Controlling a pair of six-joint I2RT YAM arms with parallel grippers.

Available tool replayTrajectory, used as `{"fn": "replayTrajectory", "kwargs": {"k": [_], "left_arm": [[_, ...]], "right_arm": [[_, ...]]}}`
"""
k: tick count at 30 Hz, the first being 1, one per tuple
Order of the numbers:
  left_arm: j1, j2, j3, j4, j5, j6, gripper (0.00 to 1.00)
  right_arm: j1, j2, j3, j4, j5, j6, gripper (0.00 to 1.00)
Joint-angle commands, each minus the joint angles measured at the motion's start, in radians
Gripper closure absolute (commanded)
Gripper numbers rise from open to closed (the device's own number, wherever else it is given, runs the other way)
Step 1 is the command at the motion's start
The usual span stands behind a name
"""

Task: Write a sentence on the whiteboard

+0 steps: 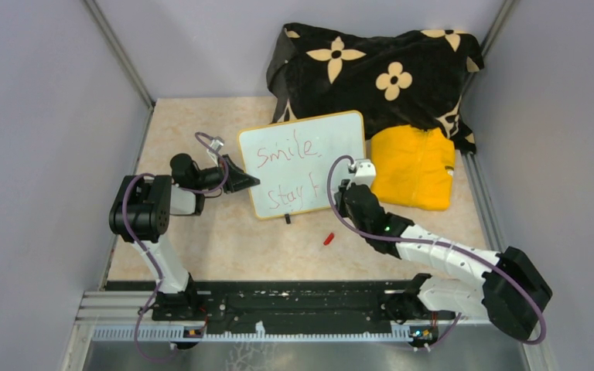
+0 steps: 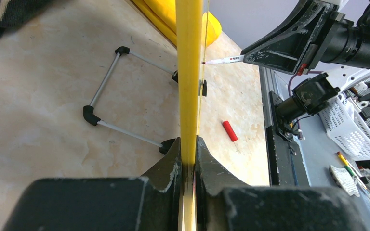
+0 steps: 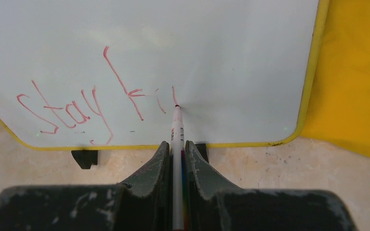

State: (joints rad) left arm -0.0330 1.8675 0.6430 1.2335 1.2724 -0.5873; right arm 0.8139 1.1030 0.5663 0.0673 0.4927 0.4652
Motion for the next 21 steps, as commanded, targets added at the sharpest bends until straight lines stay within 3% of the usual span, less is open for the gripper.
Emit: {"fn": "replayTrajectory", "kwargs": {"k": [1,21], "left_arm": [[-0.024,0.032,-0.008,-0.095,-0.055,0.073,1.00],[-0.028,0.030,-0.008,-0.109,-0.056,0.084,1.00]], "right_arm": [[-0.011,-0.022,-0.024,0.019,0.001,0.016,1.00],[-0.018,0.015,0.055,0.031,0.006,-0.016,1.00]]}}
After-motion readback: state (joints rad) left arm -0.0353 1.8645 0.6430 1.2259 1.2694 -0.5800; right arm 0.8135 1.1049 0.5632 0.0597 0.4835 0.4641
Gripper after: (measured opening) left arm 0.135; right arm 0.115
